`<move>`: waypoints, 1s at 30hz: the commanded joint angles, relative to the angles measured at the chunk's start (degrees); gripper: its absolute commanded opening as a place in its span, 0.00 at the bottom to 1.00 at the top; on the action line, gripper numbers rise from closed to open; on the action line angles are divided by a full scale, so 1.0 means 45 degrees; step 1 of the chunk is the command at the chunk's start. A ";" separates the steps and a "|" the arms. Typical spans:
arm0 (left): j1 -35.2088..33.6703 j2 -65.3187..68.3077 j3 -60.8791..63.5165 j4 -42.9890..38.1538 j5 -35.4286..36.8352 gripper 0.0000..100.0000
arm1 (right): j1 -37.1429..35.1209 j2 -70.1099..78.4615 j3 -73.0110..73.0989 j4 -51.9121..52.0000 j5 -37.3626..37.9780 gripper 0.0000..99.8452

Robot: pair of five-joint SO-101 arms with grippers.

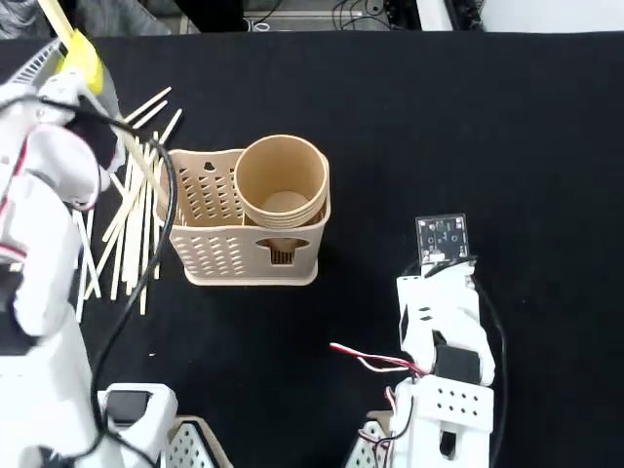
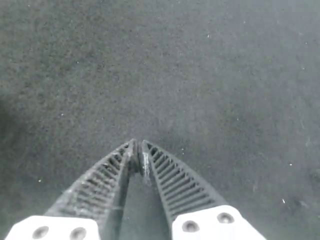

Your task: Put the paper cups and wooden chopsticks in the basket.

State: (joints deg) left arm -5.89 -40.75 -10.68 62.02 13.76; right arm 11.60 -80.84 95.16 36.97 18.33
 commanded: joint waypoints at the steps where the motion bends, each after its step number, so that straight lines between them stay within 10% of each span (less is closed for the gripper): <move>1: 0.0166 -0.2344 0.6183 -0.5861 -0.0078 0.03 | 0.0098 -0.0186 -0.0107 -0.0254 -0.0078 0.01; 6: 0.1026 -0.3263 1.0149 -0.8967 -0.0332 0.03 | 0.0098 -0.0186 -0.0107 -0.0254 -0.0078 0.01; 19: 0.1612 -0.5353 1.3333 -0.8713 -0.0723 0.04 | 0.0098 -0.0186 -0.0107 -0.0254 -0.0078 0.01; 24: 0.1690 -0.6408 1.4486 -0.8635 -0.1114 0.29 | 0.0098 -0.0186 -0.0107 -0.0254 -0.0078 0.01; 30: 0.0967 -0.6877 1.2063 -0.4650 -0.1621 0.29 | 0.0098 -0.0186 -0.0107 -0.0254 -0.0078 0.01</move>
State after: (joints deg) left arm 1.14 -70.99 53.67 28.88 7.60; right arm 11.60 -80.84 95.16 36.97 18.33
